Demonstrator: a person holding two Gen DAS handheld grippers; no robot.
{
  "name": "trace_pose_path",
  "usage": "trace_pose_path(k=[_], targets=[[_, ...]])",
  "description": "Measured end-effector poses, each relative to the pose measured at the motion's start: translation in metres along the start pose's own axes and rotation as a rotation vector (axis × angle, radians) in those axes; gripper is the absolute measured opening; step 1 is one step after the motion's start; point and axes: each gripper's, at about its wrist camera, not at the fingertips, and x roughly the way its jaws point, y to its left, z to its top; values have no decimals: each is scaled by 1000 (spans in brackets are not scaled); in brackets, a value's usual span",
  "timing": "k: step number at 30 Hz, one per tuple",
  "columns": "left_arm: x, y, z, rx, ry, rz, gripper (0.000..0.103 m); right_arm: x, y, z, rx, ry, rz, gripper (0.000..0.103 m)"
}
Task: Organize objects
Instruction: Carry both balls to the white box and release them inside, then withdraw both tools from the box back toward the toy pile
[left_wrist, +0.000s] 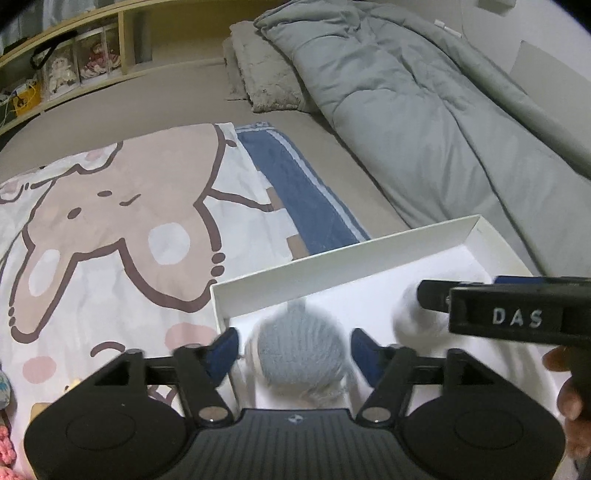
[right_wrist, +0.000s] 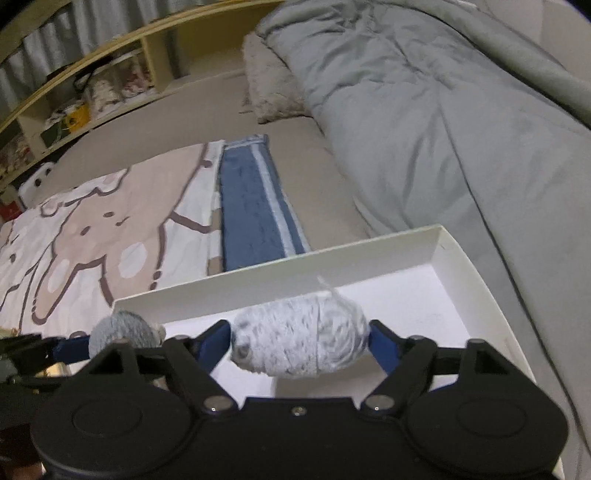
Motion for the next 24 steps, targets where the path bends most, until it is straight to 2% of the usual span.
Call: trace_pose_path(k=[24], targets=[[-36, 12, -4, -42, 6, 26, 73, -34, -1, -14, -58, -23, -123, 90]])
